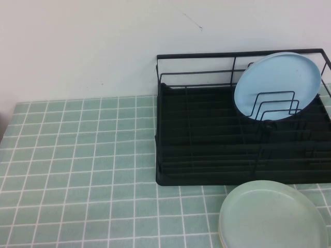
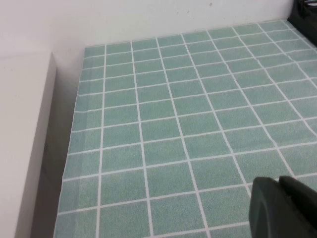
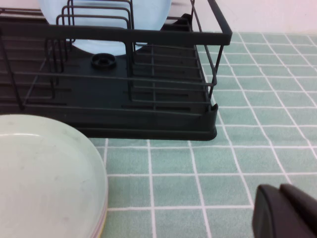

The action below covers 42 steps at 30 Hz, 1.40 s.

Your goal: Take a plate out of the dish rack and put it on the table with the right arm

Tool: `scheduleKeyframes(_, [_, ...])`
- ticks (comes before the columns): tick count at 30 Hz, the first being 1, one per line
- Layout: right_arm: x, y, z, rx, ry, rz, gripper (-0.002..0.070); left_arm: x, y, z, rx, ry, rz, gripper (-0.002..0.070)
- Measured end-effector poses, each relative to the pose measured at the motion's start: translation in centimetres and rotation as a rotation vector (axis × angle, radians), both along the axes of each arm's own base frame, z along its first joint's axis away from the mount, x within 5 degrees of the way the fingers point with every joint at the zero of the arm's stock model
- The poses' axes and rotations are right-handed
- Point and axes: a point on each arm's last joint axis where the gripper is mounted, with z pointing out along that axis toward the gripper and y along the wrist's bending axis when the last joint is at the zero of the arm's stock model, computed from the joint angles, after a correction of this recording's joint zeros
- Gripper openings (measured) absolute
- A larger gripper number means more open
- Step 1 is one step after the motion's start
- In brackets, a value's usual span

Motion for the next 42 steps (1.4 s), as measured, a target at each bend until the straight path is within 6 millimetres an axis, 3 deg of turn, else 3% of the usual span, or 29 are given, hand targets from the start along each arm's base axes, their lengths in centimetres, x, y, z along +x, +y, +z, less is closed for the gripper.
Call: scheduleKeyframes(42, [0.00,0.00,0.00,-0.026,0.001,0.009,-0.0001,0.00,0.00,0.00,0.000,0.000,0.000,-0.0004])
